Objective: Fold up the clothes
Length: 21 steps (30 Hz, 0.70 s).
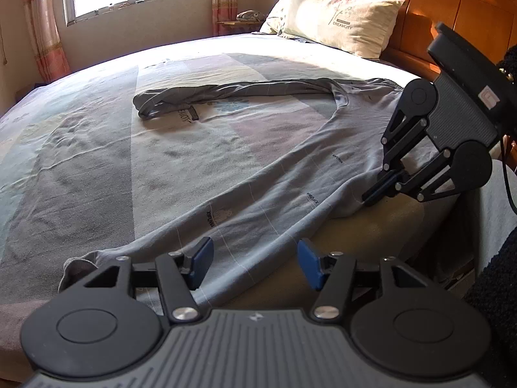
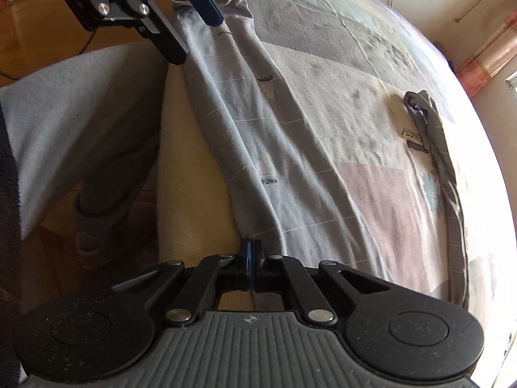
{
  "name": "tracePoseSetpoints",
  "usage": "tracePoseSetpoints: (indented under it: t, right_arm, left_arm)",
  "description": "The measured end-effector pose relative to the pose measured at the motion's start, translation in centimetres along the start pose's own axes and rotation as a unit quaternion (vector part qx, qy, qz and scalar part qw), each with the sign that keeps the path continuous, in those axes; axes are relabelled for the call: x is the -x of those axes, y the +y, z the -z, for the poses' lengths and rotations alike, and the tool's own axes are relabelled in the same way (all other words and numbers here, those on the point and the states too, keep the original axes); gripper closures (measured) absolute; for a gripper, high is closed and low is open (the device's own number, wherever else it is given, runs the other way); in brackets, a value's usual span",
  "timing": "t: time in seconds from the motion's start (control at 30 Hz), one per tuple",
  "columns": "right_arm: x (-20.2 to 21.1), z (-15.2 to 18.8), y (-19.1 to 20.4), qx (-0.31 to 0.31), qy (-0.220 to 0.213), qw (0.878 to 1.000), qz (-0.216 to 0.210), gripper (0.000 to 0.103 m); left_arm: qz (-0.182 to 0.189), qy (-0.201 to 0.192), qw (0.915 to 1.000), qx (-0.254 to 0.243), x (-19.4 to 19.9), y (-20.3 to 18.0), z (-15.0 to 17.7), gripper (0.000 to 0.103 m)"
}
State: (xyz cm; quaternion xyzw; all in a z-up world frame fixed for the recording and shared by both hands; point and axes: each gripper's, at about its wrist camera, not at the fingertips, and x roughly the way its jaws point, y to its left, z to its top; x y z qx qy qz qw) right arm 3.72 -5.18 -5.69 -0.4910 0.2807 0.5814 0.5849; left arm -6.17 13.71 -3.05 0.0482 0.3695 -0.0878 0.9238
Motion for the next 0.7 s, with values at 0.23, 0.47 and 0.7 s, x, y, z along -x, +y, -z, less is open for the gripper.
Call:
tracePoseSetpoints:
  t: [0.23, 0.47, 0.7]
  right_arm:
    - [1.3, 1.4, -0.4, -0.078, -0.016, 0.995, -0.053, 0.101]
    - [2.9, 2.0, -0.1, -0.112, -0.049, 0.992, -0.024, 0.091]
    - [3.1, 3.0, -0.8, -0.171, -0.066, 0.983, 0.000, 0.084]
  left_arm:
    - [0.015, 0.014, 0.9994, -0.029, -0.5, -1.1, 0.0, 0.038]
    - [-0.006, 0.015, 0.9999, 0.006, 0.2, 1.1, 0.5, 0.038]
    - [0.023, -0.047, 0.9744, 0.219, 3.2, 8.5, 3.6, 0.023]
